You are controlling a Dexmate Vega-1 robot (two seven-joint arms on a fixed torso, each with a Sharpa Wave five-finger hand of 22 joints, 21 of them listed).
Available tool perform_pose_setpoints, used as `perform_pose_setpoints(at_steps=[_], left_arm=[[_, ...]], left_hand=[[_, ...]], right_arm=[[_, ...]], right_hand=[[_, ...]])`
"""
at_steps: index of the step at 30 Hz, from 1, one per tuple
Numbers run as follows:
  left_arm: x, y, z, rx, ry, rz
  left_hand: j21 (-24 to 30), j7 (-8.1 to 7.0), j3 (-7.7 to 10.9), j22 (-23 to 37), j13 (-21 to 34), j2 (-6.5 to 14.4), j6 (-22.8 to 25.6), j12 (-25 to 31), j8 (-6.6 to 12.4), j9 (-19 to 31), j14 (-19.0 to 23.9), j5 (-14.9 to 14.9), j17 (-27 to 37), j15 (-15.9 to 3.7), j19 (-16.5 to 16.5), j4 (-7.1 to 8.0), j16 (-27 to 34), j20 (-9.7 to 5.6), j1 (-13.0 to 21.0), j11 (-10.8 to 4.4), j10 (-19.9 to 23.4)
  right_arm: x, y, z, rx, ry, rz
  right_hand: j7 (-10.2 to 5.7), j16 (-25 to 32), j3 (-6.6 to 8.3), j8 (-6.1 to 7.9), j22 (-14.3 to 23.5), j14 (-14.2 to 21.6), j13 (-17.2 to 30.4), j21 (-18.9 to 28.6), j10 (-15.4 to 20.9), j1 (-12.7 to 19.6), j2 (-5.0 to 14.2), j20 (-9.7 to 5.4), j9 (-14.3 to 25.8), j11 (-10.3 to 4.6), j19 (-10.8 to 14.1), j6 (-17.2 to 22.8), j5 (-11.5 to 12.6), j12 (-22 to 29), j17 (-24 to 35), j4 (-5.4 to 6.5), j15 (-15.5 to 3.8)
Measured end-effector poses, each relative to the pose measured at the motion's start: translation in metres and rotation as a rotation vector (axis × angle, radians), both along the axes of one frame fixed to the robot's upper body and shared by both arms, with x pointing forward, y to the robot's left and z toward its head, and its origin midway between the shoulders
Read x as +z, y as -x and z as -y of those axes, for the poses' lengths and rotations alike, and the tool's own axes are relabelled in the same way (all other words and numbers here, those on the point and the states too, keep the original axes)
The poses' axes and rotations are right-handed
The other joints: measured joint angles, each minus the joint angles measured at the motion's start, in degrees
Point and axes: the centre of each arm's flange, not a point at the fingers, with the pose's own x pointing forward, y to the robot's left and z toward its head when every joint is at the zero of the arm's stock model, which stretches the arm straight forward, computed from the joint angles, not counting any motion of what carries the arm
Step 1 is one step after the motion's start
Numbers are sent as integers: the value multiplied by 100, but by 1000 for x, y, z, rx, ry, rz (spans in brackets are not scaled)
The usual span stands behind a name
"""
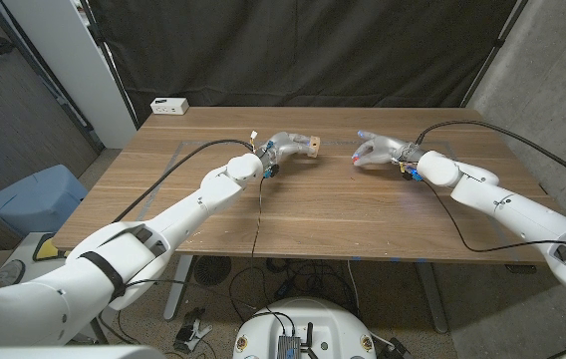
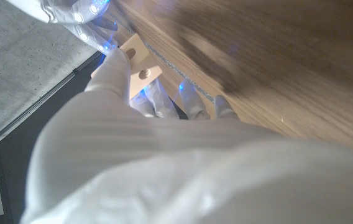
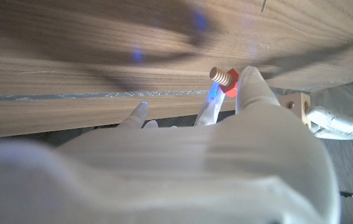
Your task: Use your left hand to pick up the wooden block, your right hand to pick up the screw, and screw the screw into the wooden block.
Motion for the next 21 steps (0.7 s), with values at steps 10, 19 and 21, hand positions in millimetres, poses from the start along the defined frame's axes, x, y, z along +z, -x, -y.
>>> perform_pose_setpoints(at_steps=[10, 19, 21], left_arm=[[-1, -1, 1, -4, 1, -4], [-2, -1, 3, -9, 3, -6], [-2, -1, 3, -10, 3, -6]], left_hand=[[0, 1, 0, 0, -2, -1, -1, -7, -4, 2, 0, -3, 0, 0, 0, 0, 0, 0, -1, 0, -1], [0, 2, 1, 0, -5, -8, -2, -22, -23, 5, 0, -8, 0, 0, 0, 0, 0, 0, -8, 0, -1], [0, 2, 1, 0, -5, -8, -2, -22, -22, 5, 0, 2, 0, 0, 0, 0, 0, 0, -9, 0, -1]], right_arm=[[3, 4, 1, 30, -90, -10], [6, 7, 0, 52, -166, -16], [6, 8, 0, 56, -191, -20]], right_hand=[[32, 0, 0, 0, 0, 9, 0, 0, 17, 0, 0, -10, 0, -18, 52, 31, 0, 0, 0, 0, 10], [0, 0, 0, 41, -1, 40, 0, 0, 89, 0, 0, 10, 26, -8, 71, 62, 0, 0, -1, 0, 40], [0, 0, 0, 41, -1, 40, 0, 0, 112, 0, 0, 10, 27, 15, 71, 62, 0, 22, -1, 0, 40]])
